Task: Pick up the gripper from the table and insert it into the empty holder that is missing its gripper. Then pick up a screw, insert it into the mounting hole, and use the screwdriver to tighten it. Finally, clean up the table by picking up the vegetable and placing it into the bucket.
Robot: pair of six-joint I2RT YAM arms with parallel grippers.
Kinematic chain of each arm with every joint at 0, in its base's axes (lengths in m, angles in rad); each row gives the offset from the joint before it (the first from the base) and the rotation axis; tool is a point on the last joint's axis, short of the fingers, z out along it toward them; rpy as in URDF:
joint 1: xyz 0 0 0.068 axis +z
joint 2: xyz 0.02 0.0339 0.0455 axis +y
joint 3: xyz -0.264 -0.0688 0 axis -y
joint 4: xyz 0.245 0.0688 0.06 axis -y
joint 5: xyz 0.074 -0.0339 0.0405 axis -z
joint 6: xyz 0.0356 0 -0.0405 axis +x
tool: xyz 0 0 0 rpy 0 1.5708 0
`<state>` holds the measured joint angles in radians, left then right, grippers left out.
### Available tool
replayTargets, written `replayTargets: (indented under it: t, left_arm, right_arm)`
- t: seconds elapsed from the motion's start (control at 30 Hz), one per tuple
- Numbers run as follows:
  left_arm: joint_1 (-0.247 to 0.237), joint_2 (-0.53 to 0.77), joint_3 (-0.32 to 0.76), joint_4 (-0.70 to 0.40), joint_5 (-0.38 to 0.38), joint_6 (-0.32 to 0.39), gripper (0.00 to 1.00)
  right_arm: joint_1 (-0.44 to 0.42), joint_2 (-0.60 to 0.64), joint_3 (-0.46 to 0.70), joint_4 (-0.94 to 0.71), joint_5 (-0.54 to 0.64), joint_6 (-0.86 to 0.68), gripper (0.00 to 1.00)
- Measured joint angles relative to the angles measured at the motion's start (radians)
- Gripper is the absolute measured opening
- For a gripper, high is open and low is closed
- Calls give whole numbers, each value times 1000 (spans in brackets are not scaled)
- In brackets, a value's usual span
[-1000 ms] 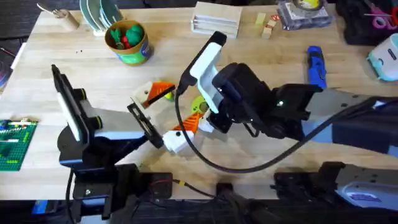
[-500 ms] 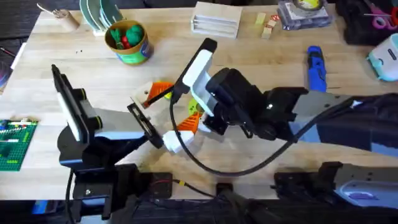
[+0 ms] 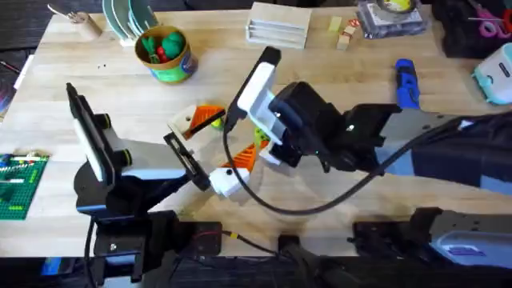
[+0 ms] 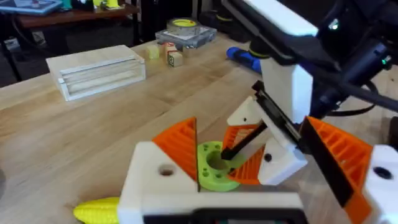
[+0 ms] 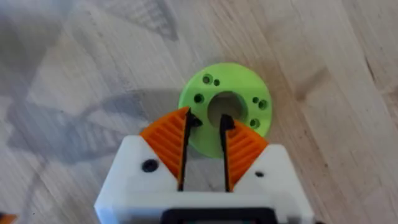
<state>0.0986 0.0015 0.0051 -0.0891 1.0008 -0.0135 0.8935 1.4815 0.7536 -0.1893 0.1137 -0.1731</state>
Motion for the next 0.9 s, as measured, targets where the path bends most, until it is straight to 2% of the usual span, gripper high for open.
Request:
replayTargets:
  t: [0.23,0.6,0.9]
  left_arm:
    - [0,0,0,0,0,0,993]
    - [0,0,0,0,0,0,993]
    - [0,0,0,0,0,0,993]
  right_arm:
    - [-69,0,0,3,2,14,433]
    - [-69,-63,1,-21,13,41,446]
    - [-69,-75,4,-31,-40,81,437]
